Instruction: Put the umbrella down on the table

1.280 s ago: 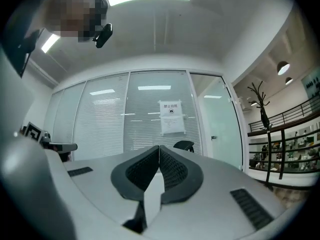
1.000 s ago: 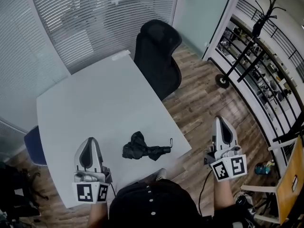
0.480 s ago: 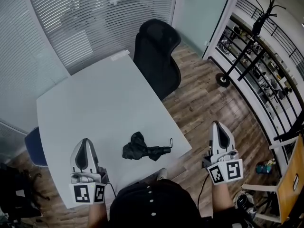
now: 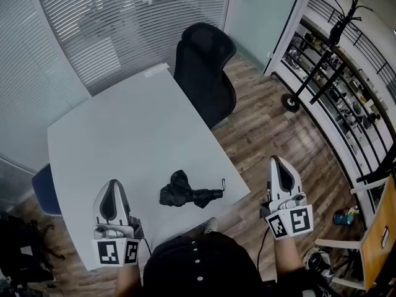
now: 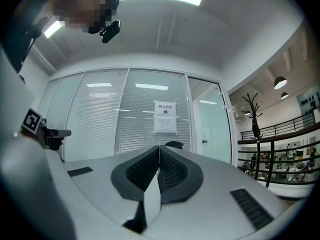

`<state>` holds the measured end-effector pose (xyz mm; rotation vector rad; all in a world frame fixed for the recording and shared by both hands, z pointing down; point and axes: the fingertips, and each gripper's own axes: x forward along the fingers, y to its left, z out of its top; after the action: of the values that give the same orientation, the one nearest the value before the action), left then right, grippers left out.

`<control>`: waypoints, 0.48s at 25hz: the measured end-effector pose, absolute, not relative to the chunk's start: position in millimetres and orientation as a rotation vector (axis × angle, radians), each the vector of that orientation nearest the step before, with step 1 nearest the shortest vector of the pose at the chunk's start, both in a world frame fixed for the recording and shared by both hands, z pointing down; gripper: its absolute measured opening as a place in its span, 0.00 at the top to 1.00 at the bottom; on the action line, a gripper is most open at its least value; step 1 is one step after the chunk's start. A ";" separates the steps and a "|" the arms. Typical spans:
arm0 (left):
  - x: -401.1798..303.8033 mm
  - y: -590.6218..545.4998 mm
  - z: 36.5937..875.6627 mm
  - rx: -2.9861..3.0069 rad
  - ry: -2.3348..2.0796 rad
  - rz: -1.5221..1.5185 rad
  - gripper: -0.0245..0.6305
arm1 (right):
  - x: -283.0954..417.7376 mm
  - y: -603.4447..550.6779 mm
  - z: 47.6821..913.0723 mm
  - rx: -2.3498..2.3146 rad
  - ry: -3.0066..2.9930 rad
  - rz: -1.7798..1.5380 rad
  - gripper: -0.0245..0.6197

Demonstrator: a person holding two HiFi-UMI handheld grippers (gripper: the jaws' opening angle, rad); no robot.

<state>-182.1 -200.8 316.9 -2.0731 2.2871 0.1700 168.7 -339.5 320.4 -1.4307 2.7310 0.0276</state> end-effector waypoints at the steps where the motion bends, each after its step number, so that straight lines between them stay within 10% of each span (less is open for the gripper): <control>1: -182.4 -200.6 317.1 -2.072 2.290 0.170 0.94 | 168.4 -339.8 319.5 -1.432 2.730 0.030 0.91; 12: -185.2 -198.9 320.9 -2.064 2.305 0.169 0.94 | 162.0 -342.5 321.7 -1.432 2.746 0.047 0.91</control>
<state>-185.2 -198.9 320.9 -2.0642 2.3046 0.1690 162.0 -342.5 321.7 -1.4317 2.7461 0.0471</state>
